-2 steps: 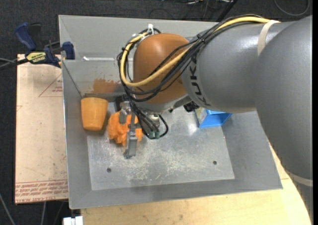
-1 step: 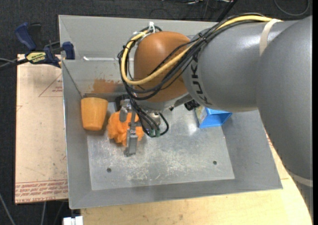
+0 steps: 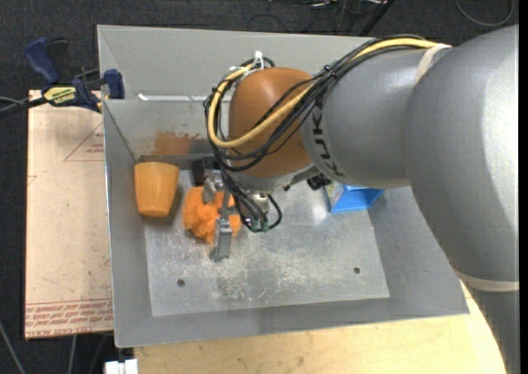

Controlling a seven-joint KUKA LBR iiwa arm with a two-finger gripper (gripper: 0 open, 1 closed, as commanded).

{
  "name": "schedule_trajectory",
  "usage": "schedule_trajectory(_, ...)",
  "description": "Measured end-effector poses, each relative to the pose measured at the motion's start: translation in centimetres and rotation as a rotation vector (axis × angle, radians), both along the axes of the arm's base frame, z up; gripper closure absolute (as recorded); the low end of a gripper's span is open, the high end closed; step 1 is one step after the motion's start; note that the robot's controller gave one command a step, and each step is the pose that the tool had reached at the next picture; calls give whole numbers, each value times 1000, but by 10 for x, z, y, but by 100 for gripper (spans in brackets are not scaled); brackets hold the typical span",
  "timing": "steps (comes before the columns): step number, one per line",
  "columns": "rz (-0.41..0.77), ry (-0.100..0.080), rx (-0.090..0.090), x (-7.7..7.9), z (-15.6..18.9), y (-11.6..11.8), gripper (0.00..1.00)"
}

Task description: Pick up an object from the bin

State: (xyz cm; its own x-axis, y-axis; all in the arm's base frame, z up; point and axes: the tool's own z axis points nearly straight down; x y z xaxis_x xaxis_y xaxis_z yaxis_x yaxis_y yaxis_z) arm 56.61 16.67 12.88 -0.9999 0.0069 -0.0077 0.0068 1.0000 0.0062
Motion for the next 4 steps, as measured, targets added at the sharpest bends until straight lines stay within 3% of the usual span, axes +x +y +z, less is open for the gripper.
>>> schedule_trajectory(1, -86, -7, 6, 26, -46, 9, 0)
schedule_trajectory(2, -89, 5, -1, 13, -30, 3, 100)
schedule_trajectory(4, -89, 5, -1, 13, -30, 2, 100)
